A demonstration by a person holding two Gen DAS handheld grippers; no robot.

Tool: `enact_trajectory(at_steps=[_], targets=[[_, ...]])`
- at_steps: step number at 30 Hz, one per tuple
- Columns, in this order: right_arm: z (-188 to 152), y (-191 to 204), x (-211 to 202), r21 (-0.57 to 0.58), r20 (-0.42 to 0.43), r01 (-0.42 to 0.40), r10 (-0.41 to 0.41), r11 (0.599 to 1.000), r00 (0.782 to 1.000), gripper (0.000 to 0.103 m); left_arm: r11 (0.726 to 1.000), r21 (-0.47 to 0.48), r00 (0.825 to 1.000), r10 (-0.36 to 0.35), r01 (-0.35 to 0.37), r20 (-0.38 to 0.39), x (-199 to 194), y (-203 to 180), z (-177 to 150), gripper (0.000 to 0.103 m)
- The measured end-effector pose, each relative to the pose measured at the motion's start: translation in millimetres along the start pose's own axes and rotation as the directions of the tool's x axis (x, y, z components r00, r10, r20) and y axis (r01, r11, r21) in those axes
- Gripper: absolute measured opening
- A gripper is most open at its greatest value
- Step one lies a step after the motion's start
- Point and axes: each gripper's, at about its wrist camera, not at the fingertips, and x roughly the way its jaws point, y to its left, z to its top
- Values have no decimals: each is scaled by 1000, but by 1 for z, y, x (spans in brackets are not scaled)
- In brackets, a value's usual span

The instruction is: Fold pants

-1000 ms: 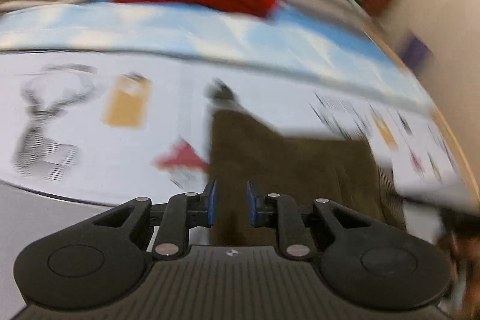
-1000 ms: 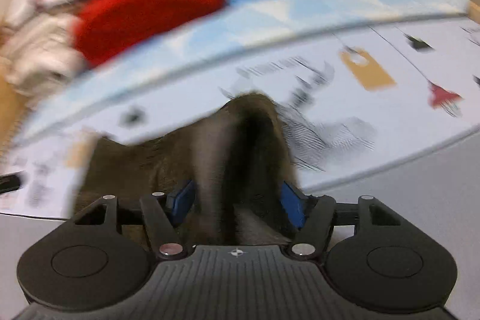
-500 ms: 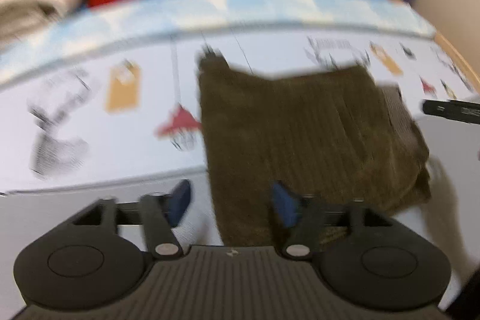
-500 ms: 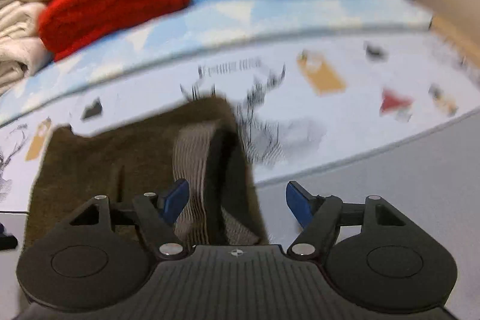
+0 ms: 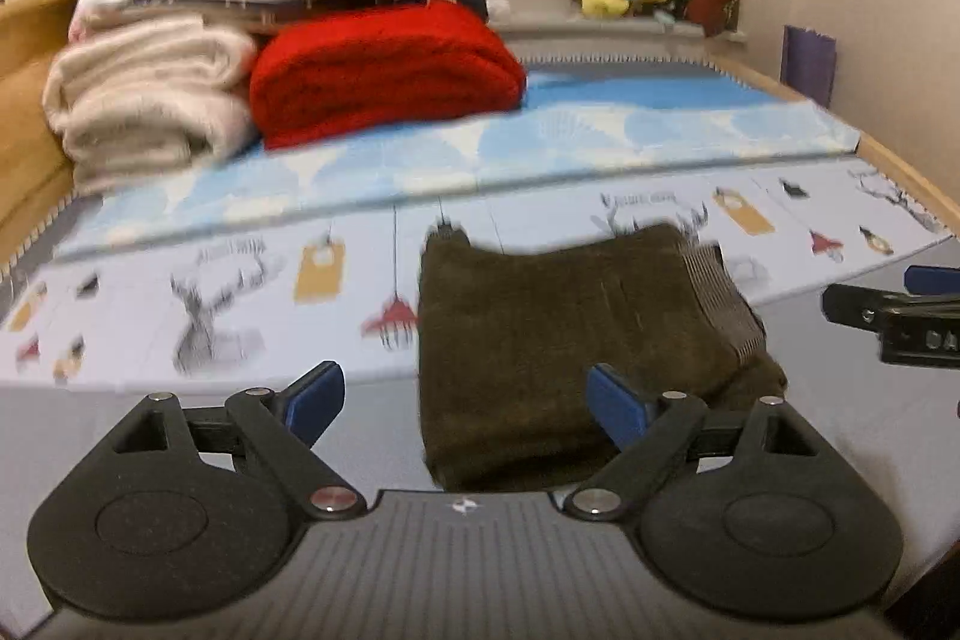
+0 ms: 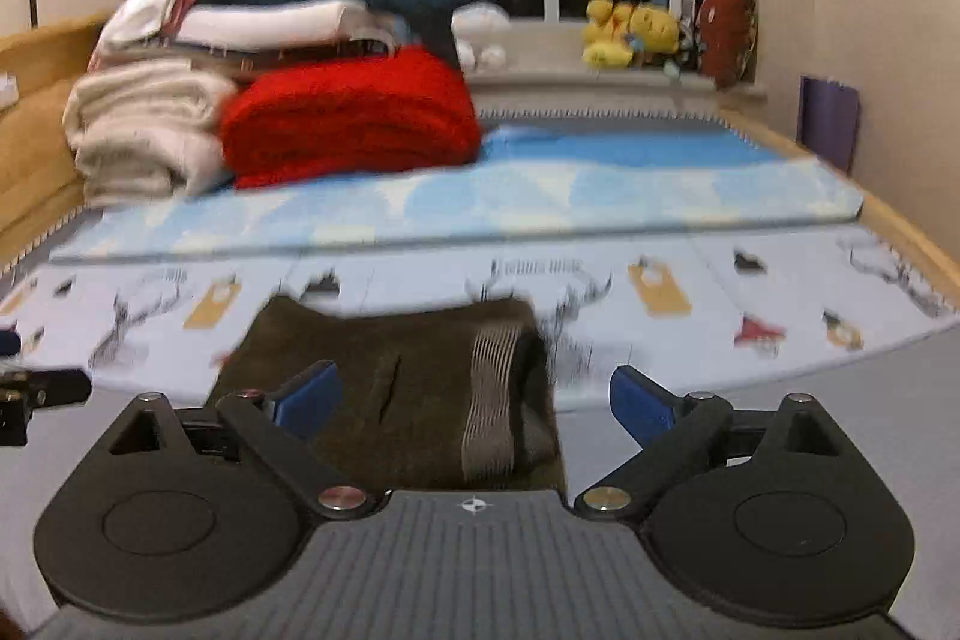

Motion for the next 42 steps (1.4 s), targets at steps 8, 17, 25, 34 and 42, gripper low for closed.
enact_trajectory(at_steps=[8, 17, 25, 34, 42], targets=[[-8, 7, 1, -13, -7, 50, -50, 999, 999, 96, 997, -75, 993, 16, -25, -117, 29, 1, 2, 91], [-10, 15, 14, -30, -47, 45, -47, 999, 998, 96, 981, -195, 981, -21, -17, -191, 45, 18, 2, 91], [-9, 20, 21, -63, -40, 30, -33, 998, 999, 96, 985, -173, 983, -13, -20, -185, 47, 12, 3, 91], [-6, 23, 23, -67, -35, 10, -12, 998, 999, 96, 987, -160, 981, -21, -10, -192, 51, 4, 3, 91], [-5, 20, 24, -61, -37, 9, -11, 998, 999, 96, 989, -147, 980, -26, -3, -196, 53, -1, 3, 91]])
